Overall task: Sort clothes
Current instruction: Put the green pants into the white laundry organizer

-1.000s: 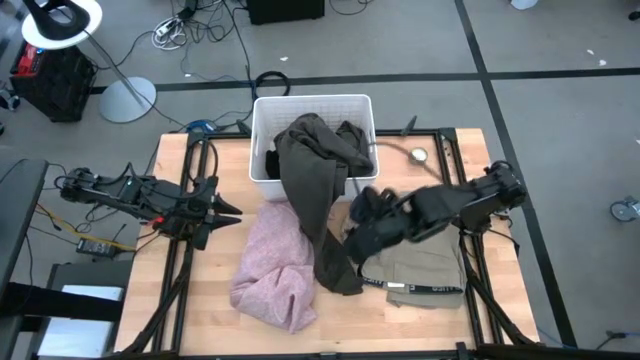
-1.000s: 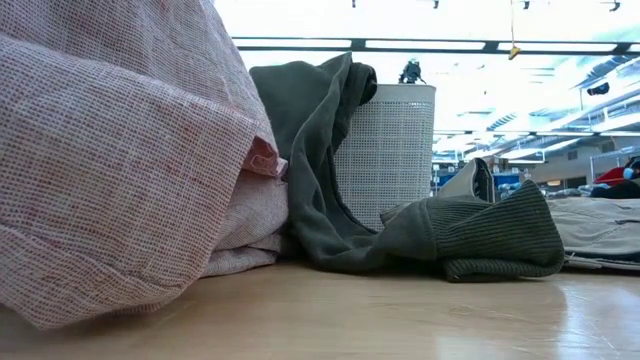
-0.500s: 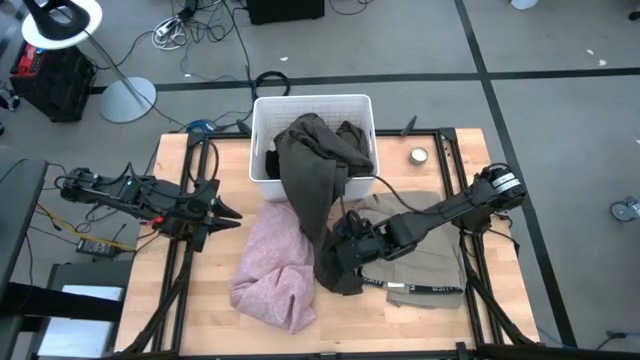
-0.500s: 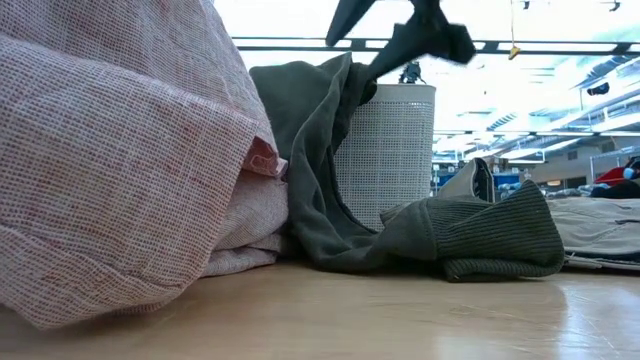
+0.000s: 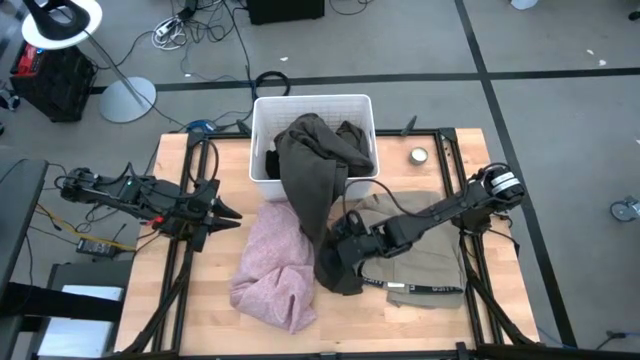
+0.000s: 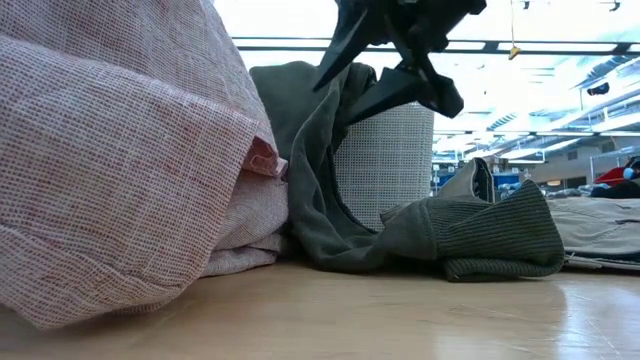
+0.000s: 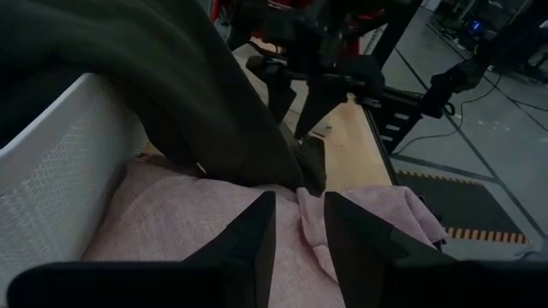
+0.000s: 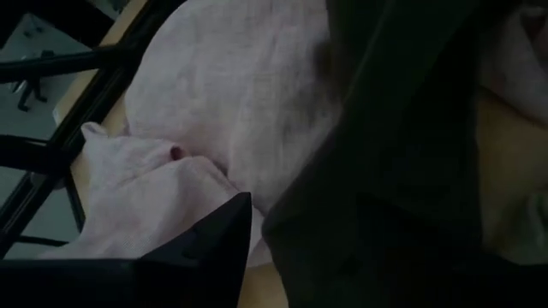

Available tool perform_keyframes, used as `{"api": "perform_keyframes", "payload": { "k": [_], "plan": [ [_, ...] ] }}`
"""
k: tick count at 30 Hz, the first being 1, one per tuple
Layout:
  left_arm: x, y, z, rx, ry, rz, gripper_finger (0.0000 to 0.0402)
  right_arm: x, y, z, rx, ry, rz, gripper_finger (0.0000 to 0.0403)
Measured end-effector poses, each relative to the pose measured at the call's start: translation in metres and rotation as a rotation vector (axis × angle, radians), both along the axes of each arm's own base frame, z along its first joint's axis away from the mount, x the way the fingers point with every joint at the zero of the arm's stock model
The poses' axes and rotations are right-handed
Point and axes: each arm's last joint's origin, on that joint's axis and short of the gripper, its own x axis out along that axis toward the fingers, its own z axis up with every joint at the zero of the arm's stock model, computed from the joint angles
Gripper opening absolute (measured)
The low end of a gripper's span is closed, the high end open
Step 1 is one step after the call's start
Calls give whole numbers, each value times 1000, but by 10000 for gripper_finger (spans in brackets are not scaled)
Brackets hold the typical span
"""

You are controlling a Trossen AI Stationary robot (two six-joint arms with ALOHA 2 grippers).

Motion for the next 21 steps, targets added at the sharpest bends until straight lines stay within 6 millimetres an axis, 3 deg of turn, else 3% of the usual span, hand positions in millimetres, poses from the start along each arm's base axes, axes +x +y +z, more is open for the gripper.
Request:
{"api": "perform_keyframes", "payload": {
  "k": [9, 16, 21],
  "plan": [
    [0, 0, 0, -1, 0, 1, 106, 8, -18, -5, -34, 10, -30, 195],
    [0, 0, -1, 6, 6, 12, 106, 23, -21, -31, 29, 55, 3, 182],
    [0, 0, 0, 4, -2, 12, 106, 25, -20, -37, 45, 59, -17, 136]
  ]
}}
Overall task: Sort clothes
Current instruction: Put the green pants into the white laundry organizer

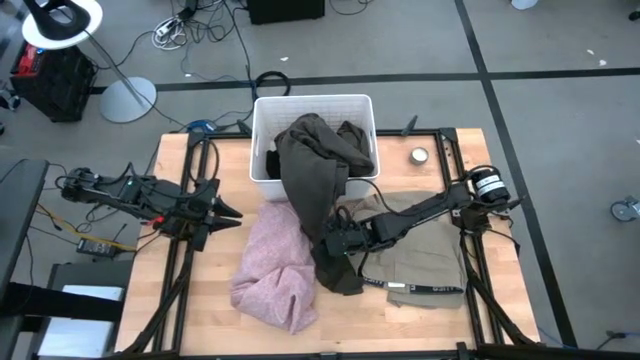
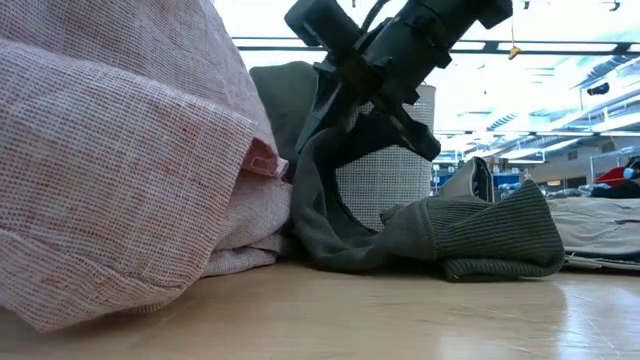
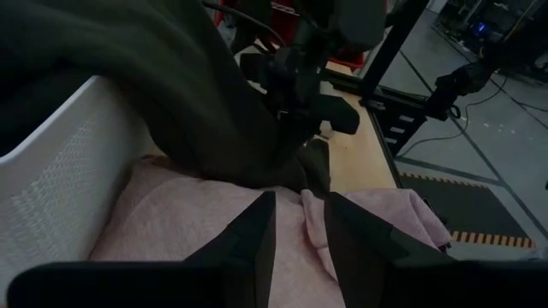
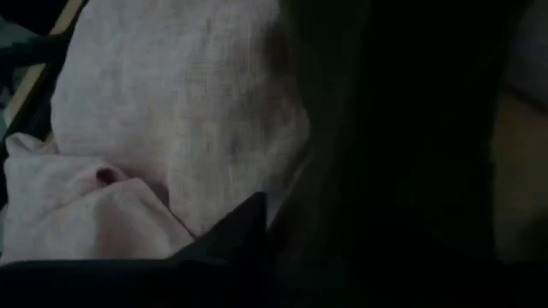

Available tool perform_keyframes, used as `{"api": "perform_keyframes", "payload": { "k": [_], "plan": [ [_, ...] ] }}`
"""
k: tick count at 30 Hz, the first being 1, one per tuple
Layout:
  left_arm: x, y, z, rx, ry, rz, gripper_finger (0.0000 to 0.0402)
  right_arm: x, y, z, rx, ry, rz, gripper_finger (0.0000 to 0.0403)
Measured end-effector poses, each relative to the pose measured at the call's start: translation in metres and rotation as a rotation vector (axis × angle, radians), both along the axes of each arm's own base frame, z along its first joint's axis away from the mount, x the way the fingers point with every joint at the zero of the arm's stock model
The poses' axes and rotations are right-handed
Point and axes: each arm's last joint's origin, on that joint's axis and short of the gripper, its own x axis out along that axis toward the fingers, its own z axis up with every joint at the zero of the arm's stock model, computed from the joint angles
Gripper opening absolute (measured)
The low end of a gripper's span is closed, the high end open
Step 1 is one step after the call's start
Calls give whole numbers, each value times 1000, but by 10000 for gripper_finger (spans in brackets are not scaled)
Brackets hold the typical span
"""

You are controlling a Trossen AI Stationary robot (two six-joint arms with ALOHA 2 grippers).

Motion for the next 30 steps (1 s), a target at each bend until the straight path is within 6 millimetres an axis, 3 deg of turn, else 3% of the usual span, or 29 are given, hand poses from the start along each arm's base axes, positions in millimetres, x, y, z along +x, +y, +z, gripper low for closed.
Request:
{"api": "perform_keyframes", "payload": {
  "k": [6, 17, 24, 30],
  "plan": [
    [0, 0, 0, 0, -1, -1, 106, -3, -3, 10, -50, -7, 39, 15],
    [0, 0, -1, 5, 14, -2, 106, -19, -2, 44, -99, -41, 48, 3],
    [-1, 0, -3, 13, 34, -3, 106, -20, -1, 119, -323, 11, 130, 2],
    [-1, 0, -3, 28, 28, -9, 106, -19, -23, 197, -520, -76, 139, 1]
  ]
}}
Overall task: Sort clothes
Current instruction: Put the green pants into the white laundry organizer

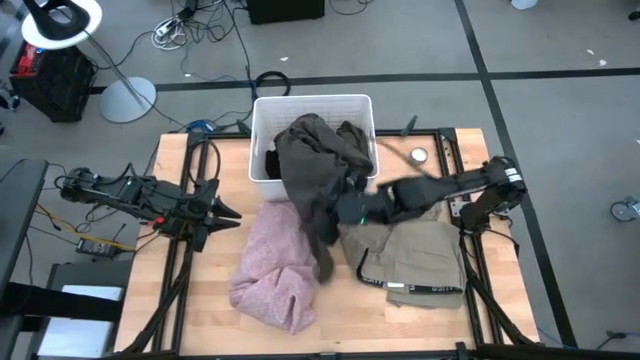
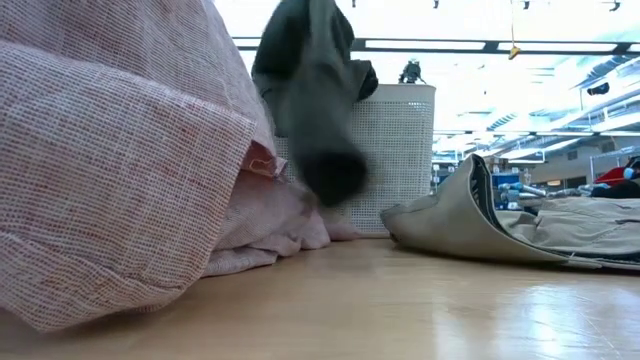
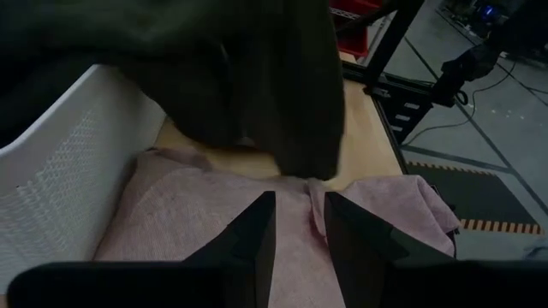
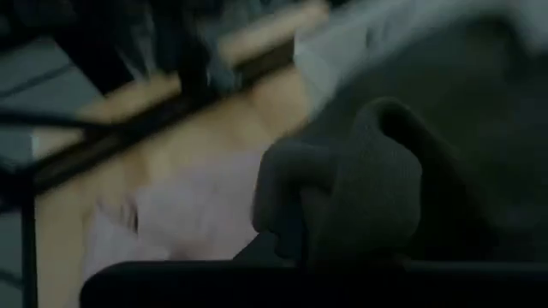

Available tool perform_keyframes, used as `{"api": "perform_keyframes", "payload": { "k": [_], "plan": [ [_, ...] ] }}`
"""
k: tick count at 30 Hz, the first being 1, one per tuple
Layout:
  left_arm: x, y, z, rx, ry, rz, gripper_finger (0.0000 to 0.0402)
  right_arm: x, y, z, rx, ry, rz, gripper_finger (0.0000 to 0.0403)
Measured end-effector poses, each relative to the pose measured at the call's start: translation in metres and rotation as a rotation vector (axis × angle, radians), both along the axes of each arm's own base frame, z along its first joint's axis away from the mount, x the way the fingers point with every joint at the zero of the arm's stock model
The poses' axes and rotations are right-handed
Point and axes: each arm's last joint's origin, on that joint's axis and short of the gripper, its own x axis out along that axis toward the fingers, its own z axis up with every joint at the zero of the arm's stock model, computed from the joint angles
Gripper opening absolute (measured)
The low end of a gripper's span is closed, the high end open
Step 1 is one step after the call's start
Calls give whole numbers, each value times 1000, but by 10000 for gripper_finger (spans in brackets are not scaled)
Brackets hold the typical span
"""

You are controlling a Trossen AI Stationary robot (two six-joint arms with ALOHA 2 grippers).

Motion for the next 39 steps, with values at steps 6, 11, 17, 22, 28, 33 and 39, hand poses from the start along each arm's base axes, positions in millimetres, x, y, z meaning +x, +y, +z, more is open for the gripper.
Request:
{"api": "perform_keyframes", "payload": {
  "k": [6, 11, 17, 22, 28, 33, 39],
  "plan": [
    [0, 0, 0, 0, -5, 3, 106, -5, -37, 61, -157, -116, -15, 1],
    [0, 1, 1, 17, -10, 29, 106, -8, -71, 96, -271, -235, -56, 0],
    [0, 2, 1, 30, -13, 58, 106, -10, -112, 116, -363, -354, -96, 0],
    [0, 2, 1, 37, -14, 74, 106, -9, -147, 121, -383, -427, -117, 0],
    [0, 3, 1, 46, -16, 97, 106, 5, -178, 94, -350, -285, -92, 0],
    [0, 4, 1, 54, -18, 119, 106, 29, -191, 34, -184, 9, -33, 0],
    [0, 5, 0, 66, -17, 144, 106, 66, -213, -39, 56, 167, 15, 0]
  ]
}}
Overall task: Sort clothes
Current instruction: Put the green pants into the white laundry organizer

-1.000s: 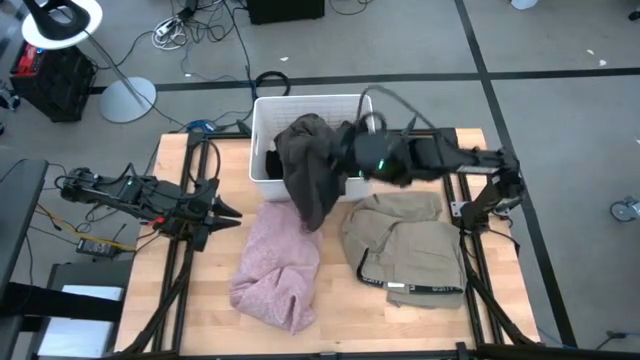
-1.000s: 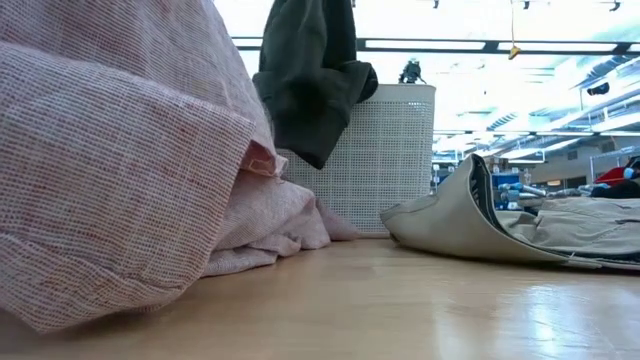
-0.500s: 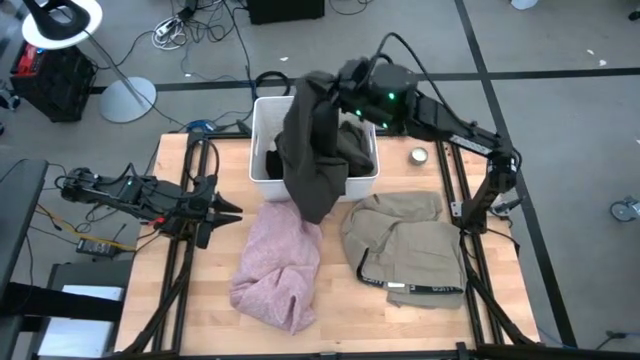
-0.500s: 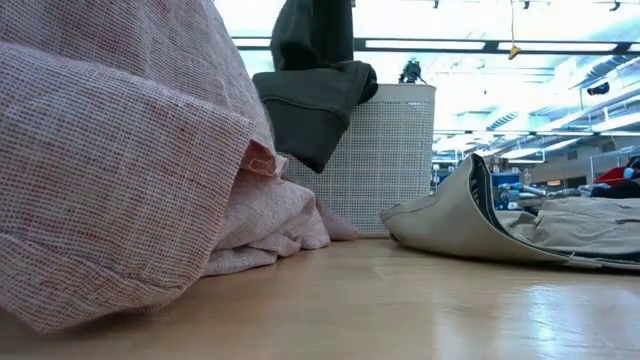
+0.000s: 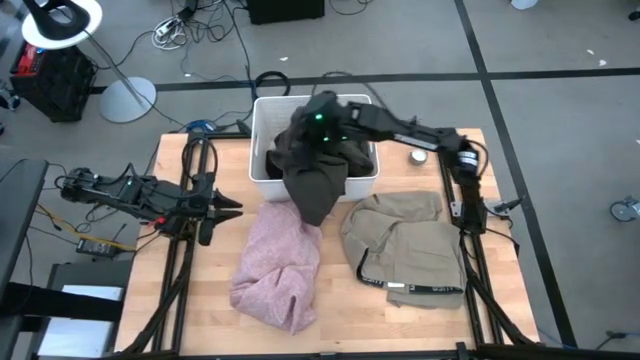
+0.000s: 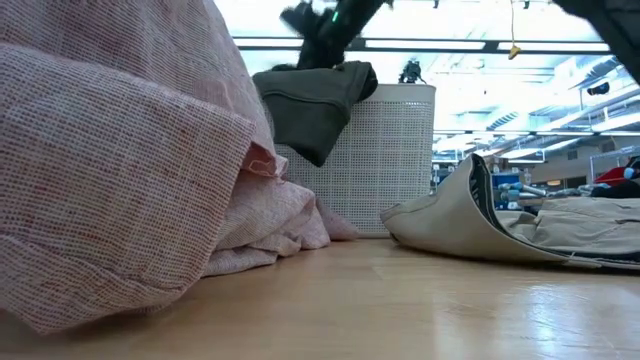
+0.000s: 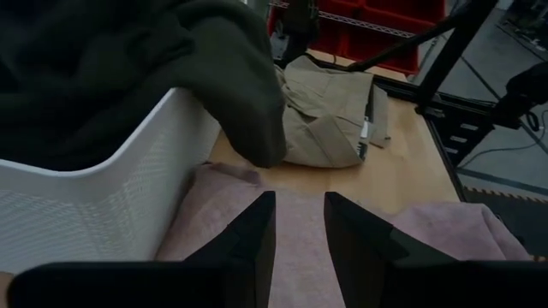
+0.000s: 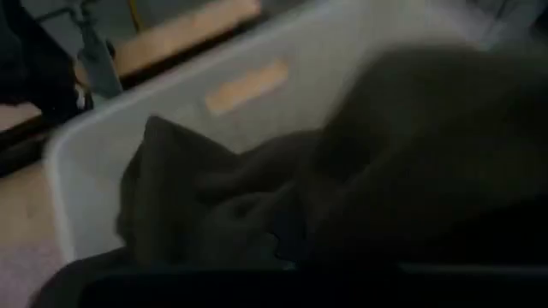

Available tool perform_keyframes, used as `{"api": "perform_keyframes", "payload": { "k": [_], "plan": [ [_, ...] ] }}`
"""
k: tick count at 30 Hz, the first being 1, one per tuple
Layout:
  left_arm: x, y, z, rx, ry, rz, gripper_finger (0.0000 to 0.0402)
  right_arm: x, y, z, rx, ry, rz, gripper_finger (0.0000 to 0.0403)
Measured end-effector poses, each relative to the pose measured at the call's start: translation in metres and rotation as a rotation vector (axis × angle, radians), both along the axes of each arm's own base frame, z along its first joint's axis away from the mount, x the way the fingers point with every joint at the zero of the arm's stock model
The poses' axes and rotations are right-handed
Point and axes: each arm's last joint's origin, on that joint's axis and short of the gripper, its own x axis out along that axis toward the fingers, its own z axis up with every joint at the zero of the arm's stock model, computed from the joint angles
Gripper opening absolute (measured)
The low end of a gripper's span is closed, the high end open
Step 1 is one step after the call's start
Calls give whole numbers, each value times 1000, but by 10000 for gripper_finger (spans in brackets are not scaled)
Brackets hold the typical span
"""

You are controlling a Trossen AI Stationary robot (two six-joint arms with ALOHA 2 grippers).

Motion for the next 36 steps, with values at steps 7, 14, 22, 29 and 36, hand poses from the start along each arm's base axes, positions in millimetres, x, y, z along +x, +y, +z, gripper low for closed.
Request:
{"api": "perform_keyframes", "payload": {
  "k": [7, 14, 22, 29, 36],
  "plan": [
    [0, 0, 0, -1, 3, 5, 106, 28, -36, -90, 300, 123, -60, 0],
    [0, 0, 0, 0, 5, 7, 106, 39, -56, -151, 431, 208, -113, 0],
    [0, 0, -1, -7, 6, 17, 106, 41, -61, -156, 419, 186, -110, 6],
    [0, 1, -1, -24, 3, 27, 106, 21, -65, -94, 253, 90, -146, 4],
    [0, 1, 0, -25, 0, 27, 106, -12, -55, -16, 85, -16, -183, 5]
  ]
}}
